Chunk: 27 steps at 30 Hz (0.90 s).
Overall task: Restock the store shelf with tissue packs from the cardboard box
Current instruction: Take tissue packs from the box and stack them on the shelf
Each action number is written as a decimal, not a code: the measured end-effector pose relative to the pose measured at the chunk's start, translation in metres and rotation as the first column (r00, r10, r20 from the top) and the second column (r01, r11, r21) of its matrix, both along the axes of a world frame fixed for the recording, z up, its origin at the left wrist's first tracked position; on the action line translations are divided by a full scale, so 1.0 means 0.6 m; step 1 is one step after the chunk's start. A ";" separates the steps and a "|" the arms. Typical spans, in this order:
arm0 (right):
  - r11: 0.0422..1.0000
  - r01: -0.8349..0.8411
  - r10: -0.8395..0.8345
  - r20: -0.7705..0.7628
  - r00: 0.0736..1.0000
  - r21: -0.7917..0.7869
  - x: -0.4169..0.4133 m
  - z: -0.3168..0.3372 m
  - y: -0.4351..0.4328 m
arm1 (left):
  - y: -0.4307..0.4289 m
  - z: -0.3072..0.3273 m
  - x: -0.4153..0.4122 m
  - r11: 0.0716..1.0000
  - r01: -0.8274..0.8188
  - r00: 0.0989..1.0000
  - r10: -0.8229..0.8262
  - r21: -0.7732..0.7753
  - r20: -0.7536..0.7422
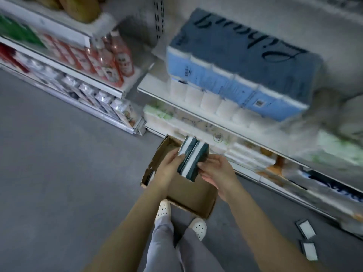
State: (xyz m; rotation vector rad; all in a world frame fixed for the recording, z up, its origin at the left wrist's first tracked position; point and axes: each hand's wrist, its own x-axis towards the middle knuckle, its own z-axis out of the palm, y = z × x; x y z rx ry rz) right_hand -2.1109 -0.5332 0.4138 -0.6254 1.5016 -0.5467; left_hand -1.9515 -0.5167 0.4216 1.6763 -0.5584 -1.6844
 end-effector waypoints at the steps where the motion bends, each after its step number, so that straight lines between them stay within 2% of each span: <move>1: 0.999 0.001 -0.002 -0.015 1.000 -0.044 -0.005 0.033 0.003 | 0.000 0.031 0.000 0.999 0.035 0.999 -0.035 -0.029 -0.014; 6: 0.966 -0.088 0.065 -0.103 0.993 -0.245 -0.049 0.195 -0.003 | -0.009 0.178 -0.009 0.964 0.213 0.975 -0.220 -0.161 -0.023; 10: 0.923 -0.175 0.093 -0.242 0.966 -0.344 -0.080 0.281 -0.027 | -0.029 0.266 -0.019 0.940 0.251 0.960 -0.272 -0.233 -0.066; 13: 0.887 -0.192 0.054 -0.317 0.947 -0.421 -0.093 0.333 -0.038 | -0.049 0.319 -0.029 0.907 0.293 0.944 -0.325 -0.302 -0.063; 16: 0.871 -0.118 -0.021 -0.275 0.961 -0.476 -0.100 0.373 -0.043 | -0.067 0.357 -0.034 0.876 0.333 0.929 -0.368 -0.348 -0.038; 19: 0.832 0.003 -0.103 -0.148 0.984 -0.554 -0.100 0.418 -0.047 | -0.082 0.398 -0.034 0.830 0.375 0.911 -0.411 -0.412 0.000; 22: 0.812 0.031 -0.073 -0.049 0.996 -0.584 -0.092 0.459 -0.054 | -0.095 0.428 -0.027 0.795 0.396 0.901 -0.434 -0.459 0.027; 27: 0.782 0.004 -0.054 -0.060 0.997 -0.623 -0.067 0.497 -0.076 | -0.115 0.459 0.002 0.765 0.380 0.908 -0.417 -0.520 0.049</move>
